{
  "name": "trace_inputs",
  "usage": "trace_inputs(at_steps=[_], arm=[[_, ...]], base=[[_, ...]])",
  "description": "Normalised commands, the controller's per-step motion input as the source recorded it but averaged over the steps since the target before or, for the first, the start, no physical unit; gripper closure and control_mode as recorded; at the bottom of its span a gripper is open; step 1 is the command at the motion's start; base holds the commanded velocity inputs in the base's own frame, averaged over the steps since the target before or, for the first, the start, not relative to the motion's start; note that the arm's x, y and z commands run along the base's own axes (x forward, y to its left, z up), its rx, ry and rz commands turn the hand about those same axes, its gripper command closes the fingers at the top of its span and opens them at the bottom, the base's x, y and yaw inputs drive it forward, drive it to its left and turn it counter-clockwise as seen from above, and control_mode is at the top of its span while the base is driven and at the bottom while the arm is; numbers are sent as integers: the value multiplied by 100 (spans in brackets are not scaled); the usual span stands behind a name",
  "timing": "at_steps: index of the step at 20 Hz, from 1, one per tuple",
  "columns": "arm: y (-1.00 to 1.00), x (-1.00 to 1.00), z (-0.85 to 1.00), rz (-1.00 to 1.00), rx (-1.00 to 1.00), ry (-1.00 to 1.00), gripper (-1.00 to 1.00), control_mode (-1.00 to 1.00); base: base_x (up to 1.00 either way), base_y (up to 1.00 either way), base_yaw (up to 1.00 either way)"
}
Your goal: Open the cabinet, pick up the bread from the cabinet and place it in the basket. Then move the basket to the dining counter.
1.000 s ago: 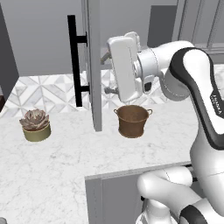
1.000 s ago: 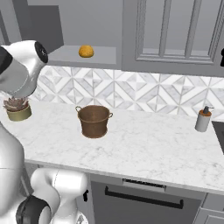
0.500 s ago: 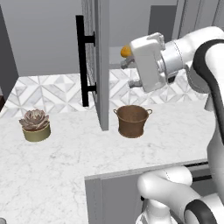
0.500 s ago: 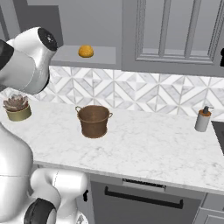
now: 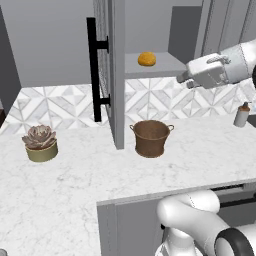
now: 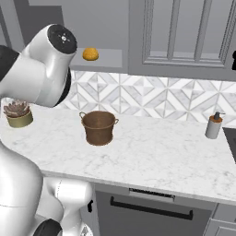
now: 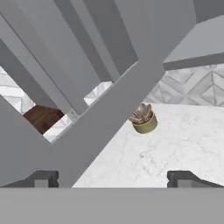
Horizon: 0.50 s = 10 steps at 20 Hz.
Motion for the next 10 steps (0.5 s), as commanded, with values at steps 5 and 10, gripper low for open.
trace_inputs(at_steps=[5, 10], arm=[[-19, 51, 1, -29, -33, -31, -100, -100], [-3, 82, 0, -44, -33, -13, -100, -100]], base=[[0, 0, 0], [0, 0, 0]])
